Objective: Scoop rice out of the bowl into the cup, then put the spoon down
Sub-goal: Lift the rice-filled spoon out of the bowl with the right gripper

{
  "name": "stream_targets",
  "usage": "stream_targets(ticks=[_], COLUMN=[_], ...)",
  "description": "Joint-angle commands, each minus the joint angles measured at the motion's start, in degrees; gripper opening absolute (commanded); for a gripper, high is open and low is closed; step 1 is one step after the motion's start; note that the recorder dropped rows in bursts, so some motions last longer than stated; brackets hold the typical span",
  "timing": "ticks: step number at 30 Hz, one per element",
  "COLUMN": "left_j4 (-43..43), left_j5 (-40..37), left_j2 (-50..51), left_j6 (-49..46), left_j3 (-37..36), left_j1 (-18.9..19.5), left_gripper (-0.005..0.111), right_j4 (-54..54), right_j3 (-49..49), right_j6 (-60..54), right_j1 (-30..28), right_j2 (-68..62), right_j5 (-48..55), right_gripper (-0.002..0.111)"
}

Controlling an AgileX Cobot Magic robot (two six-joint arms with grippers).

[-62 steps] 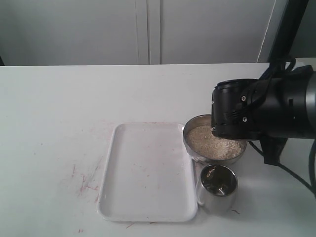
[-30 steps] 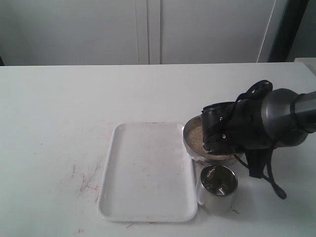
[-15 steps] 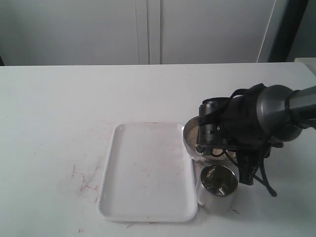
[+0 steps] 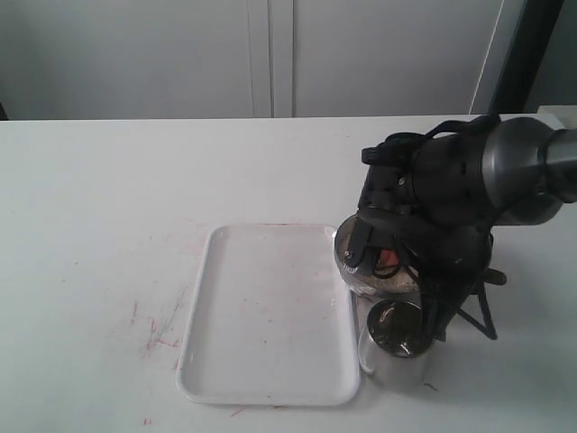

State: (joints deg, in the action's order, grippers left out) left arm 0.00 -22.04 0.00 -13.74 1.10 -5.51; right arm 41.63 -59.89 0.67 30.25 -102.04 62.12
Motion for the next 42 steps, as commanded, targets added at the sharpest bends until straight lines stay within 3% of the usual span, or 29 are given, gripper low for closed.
stream_targets(ticks=[1,16,22,33,42], left_j4=[-0.32,-0.32,-0.32,-0.32,-0.32], left_j5=[-2.85,-2.85,-2.85,-2.85,-2.85], left_j2=[0.0,0.0,0.0,0.0,0.0], left_j6=[0.27,0.27,0.27,0.27,0.27], left_j3=[-0.52,-0.52,-0.52,-0.52,-0.52], left_j1=[-0.4,-0.4,-0.4,-0.4,-0.4], left_gripper=[0.014,0.014,0.014,0.014,0.014], right_j4=[-1.46,-13.8,-16.37,-19.58,-20.14], right_j3=[-0.77,-0.75,0.17,11.05,11.37], right_j6=[-1.86,-6.83,-7.15,-6.93,-4.71], right_j1=[-0.59,-5.67,-5.77,-5.66,-5.66], right_j2=[2.14,12.59,18.5,37.37,45.87], right_j5=[0.28,-0.15,2.62,6.77,7.84], right_gripper=[0.0,0.0,0.0,0.0,0.0])
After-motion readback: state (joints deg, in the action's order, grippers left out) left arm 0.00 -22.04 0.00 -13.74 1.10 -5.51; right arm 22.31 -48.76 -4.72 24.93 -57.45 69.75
